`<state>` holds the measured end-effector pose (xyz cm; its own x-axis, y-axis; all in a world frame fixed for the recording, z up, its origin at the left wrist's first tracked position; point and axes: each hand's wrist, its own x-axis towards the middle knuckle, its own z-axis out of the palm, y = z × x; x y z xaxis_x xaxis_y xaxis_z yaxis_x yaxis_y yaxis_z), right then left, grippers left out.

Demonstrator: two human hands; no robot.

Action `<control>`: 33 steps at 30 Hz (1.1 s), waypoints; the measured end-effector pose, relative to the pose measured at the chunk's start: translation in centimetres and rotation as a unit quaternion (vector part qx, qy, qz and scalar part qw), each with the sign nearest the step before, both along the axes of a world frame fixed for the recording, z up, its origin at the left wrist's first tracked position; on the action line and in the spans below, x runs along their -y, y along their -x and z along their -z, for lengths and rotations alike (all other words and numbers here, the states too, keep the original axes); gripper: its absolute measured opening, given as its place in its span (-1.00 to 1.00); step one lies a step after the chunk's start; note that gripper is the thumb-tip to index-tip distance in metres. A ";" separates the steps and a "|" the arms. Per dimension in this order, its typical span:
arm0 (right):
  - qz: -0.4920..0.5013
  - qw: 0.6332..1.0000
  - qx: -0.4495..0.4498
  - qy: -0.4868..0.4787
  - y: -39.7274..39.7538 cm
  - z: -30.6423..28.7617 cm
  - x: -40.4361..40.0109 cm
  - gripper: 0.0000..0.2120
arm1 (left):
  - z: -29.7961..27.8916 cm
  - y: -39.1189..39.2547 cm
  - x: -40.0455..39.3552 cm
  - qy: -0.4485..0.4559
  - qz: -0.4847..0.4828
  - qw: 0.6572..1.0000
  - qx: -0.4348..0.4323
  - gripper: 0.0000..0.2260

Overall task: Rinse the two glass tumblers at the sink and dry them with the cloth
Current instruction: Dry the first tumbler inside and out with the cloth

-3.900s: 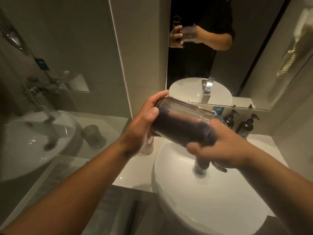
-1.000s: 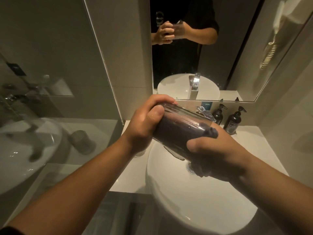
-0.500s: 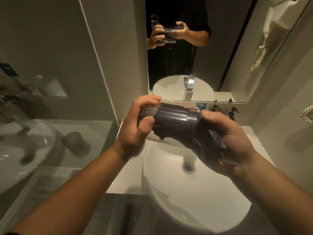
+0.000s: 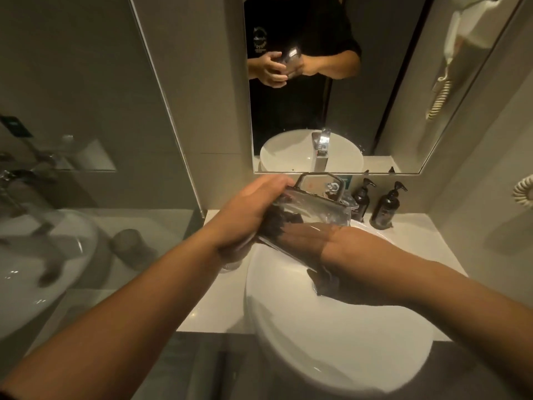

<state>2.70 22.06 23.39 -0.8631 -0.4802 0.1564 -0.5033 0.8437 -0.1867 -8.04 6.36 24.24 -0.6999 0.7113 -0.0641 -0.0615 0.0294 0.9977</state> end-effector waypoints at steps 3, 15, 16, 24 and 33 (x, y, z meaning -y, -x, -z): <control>-0.004 0.993 0.049 0.111 -0.8 -0.2 0.6 -0.41 | 1.0 -0.2 -0.2 -0.039 -0.050 0.993 -0.095 -0.81; 0.055 0.728 0.246 0.638 -3.1 -1.2 0.7 -0.58 | 2.2 -1.4 0.1 -0.131 -0.058 0.933 -0.329 -0.67; 0.036 0.676 0.278 0.681 -3.0 -0.9 0.6 -0.54 | 2.3 -1.4 0.1 -0.138 -0.055 0.923 -0.355 -0.58; -0.034 0.654 0.336 0.677 -3.5 -1.6 -2.4 -0.55 | 2.4 -1.5 1.1 -0.107 0.035 0.929 -0.352 -0.61; -0.036 0.795 0.396 0.458 -0.6 -4.0 -4.1 -0.59 | -1.6 0.6 -3.9 0.115 0.402 0.905 -0.078 -0.62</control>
